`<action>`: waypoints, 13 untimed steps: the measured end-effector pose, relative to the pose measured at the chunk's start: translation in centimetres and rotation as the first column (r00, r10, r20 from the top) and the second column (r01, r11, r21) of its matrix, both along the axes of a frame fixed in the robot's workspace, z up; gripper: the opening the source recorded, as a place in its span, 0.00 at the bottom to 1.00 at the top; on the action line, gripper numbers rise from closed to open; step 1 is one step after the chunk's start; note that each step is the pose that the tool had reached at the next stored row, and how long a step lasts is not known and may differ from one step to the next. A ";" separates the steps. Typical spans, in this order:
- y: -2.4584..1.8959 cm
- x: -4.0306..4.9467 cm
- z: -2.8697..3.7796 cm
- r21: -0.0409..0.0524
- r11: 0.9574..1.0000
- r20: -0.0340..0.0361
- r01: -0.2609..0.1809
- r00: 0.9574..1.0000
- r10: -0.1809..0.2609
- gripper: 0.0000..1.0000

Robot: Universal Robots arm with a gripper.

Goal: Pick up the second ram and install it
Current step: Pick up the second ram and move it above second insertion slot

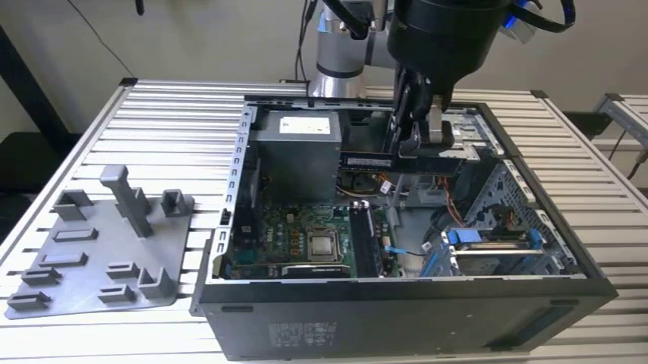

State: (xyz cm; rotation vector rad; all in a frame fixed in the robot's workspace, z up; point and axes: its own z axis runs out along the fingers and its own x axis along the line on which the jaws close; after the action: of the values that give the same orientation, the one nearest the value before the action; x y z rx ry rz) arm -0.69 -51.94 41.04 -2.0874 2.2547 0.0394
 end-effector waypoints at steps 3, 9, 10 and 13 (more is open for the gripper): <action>0.01 0.01 0.00 0.000 1.000 0.000 0.000 1.000 0.000 0.14; 1.23 0.23 -0.10 -0.003 1.000 0.000 0.000 1.000 0.000 0.14; 1.43 0.25 -0.11 -0.003 1.000 0.000 0.000 1.000 0.000 0.14; 2.14 0.35 -0.18 -0.003 1.000 0.000 0.000 1.000 0.000 0.14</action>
State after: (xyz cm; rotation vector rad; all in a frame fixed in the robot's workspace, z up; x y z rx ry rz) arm -0.34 -49.80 40.85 -2.0887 2.2560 0.0365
